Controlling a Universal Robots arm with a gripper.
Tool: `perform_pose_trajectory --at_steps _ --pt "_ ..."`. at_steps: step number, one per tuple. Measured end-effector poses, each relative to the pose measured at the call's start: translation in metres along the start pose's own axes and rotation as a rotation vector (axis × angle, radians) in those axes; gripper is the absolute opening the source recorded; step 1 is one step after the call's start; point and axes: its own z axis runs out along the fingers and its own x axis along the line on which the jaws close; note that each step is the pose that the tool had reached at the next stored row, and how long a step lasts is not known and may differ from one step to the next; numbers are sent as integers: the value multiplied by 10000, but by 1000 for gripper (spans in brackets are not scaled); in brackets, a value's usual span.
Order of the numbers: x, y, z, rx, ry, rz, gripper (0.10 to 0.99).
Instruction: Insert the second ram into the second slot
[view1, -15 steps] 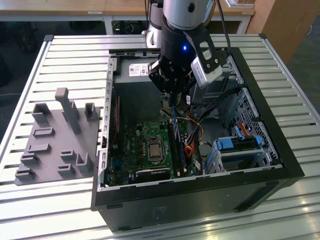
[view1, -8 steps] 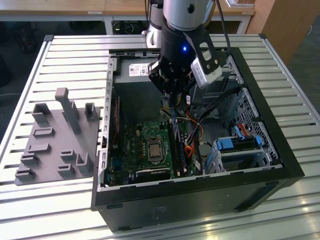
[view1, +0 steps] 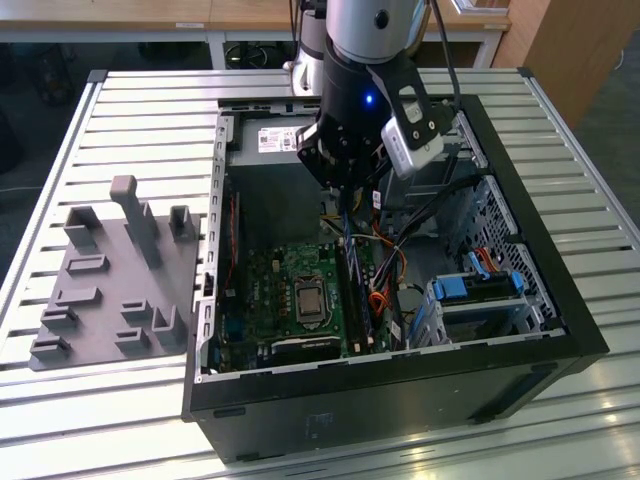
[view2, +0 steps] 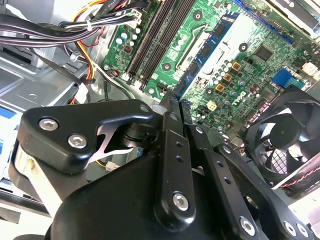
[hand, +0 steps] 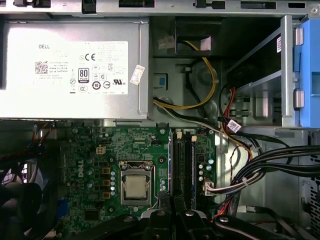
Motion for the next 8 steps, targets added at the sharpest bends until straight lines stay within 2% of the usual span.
perform_pose_trajectory --at_steps 8 --pt "0 0 16 0 0 0 137"
